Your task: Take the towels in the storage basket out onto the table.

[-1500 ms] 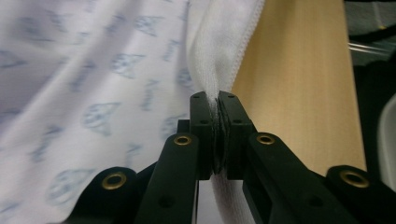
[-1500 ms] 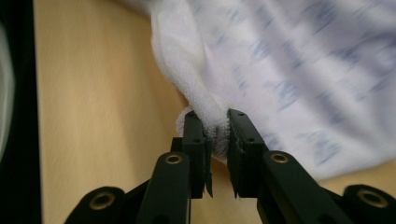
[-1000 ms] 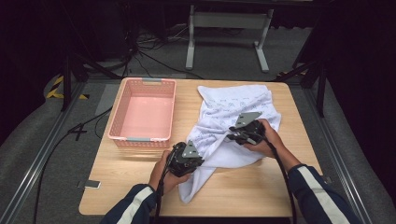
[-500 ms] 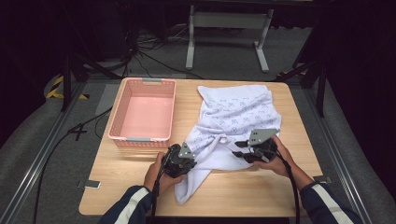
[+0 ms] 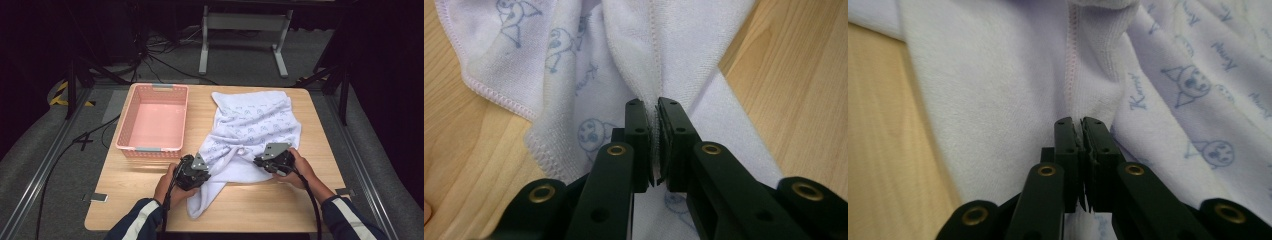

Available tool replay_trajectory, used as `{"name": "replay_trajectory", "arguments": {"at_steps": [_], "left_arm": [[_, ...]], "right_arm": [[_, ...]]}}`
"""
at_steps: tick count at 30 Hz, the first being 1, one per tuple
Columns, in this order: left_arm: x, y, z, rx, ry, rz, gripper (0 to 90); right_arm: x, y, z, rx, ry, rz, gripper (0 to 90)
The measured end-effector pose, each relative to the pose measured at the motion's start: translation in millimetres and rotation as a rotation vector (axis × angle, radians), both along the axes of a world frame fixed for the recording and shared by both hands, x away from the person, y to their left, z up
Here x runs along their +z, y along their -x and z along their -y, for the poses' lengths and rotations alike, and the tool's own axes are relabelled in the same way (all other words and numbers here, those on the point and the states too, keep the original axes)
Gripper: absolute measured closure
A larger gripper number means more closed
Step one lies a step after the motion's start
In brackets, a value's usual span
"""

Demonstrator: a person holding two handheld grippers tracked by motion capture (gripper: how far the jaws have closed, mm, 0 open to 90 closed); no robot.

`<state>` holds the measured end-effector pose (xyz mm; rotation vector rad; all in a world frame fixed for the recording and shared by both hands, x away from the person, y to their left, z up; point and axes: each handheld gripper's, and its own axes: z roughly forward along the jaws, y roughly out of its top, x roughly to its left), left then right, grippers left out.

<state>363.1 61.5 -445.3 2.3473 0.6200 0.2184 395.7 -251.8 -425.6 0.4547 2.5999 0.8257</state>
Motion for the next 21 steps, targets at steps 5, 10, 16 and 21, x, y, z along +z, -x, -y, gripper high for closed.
{"name": "replay_trajectory", "arguments": {"at_steps": [5,10,16,21], "left_arm": [[5.9,3.6,-9.0,0.003,0.036,0.010,85.0],[18.1,27.3,-11.4,-0.093,0.071,0.011,85.6],[19.5,75.5,-1.3,-0.247,0.069,-0.039,85.5],[11.7,92.6,4.5,-0.307,0.032,-0.092,79.6]], "right_arm": [[31.3,18.6,27.9,0.064,-0.088,-0.008,87.3],[55.1,60.8,66.6,0.208,-0.178,-0.069,87.4],[53.0,113.5,81.1,0.343,-0.126,-0.124,86.7],[32.0,129.8,92.4,0.280,-0.094,-0.170,77.6]]}}
